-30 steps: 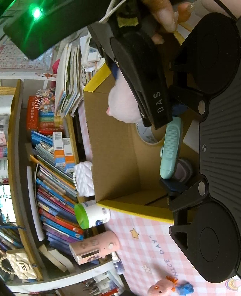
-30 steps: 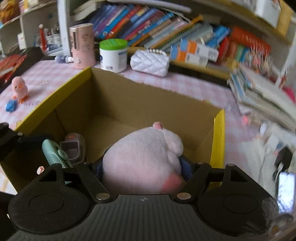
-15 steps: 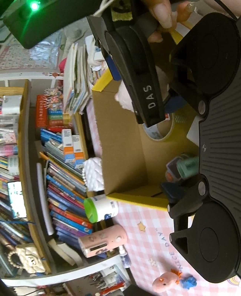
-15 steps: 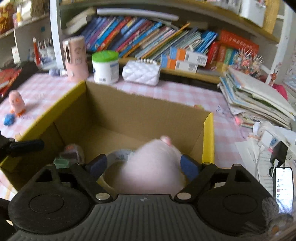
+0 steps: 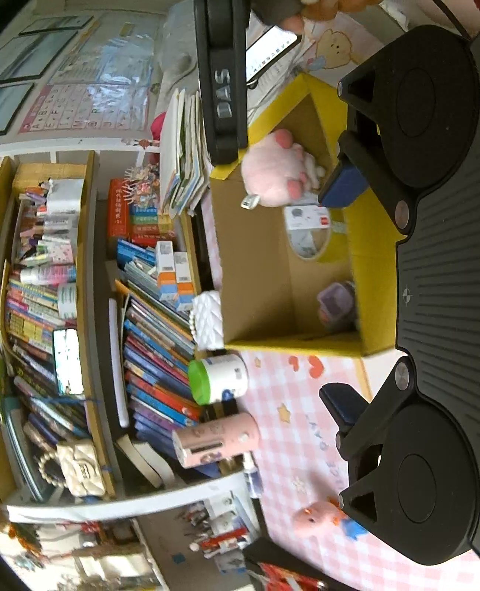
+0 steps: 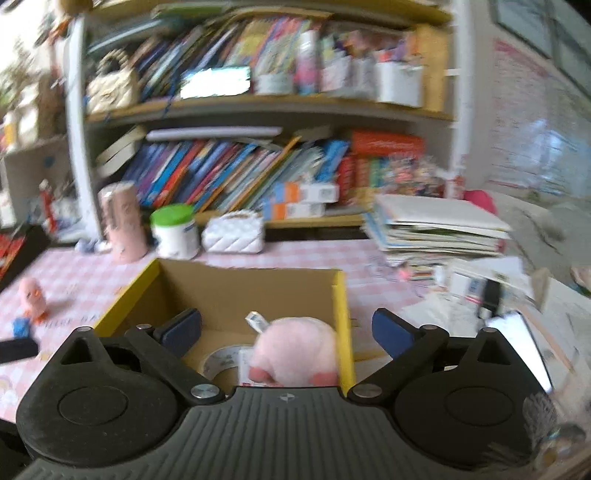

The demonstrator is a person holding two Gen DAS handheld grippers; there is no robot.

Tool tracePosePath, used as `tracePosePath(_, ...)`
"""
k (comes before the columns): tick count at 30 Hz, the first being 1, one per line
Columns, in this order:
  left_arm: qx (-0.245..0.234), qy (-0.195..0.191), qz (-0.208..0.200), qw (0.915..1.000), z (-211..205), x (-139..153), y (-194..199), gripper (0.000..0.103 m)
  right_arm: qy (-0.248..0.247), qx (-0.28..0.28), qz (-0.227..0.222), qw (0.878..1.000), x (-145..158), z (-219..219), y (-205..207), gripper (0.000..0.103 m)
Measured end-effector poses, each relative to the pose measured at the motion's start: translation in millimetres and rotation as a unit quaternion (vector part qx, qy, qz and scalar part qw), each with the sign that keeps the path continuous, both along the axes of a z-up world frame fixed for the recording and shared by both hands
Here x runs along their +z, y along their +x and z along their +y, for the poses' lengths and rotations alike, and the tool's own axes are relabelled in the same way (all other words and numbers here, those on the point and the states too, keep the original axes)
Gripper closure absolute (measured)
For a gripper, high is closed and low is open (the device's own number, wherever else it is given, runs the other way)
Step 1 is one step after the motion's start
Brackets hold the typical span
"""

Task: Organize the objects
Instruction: 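Withdraw both tools from the box toward the pink chick and blue toy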

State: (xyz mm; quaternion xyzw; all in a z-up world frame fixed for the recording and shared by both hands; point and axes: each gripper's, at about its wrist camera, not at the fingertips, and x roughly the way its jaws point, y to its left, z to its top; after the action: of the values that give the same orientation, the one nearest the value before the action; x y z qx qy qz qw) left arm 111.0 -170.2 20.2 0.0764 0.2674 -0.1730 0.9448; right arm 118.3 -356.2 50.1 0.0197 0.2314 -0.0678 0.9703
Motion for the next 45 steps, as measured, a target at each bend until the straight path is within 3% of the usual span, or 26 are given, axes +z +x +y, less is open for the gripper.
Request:
tracePosePath(5, 0.012, -0.007, 0.004, 0.9999, 23, -2, -19, 0.000, 0.012, -0.051, 0.005, 0.999, -10, 4, -31, 0.004)
tracePosePath(11, 0.032, -0.003, 0.022, 0.9992, 52, -10, -38, 0.000, 0.008, -0.058, 0.058, 0.997, -32, 28, -59, 0.003)
tracePosePath(16, 0.050, -0.008, 0.041, 0.9979, 77, -15, -54, 0.000, 0.014, -0.043, 0.104, 0.994, -44, 56, -70, 0.003)
tracePosePath(29, 0.083, -0.012, 0.066, 0.9943, 133, -25, -87, 0.000, 0.000, 0.011, 0.145, 0.989, -57, 125, -97, 0.003)
tracePosePath(45, 0.115, 0.001, 0.068, 0.9910, 178, -25, -115, 0.000, 0.008, 0.059, 0.154, 0.986, -63, 178, -115, 0.003)
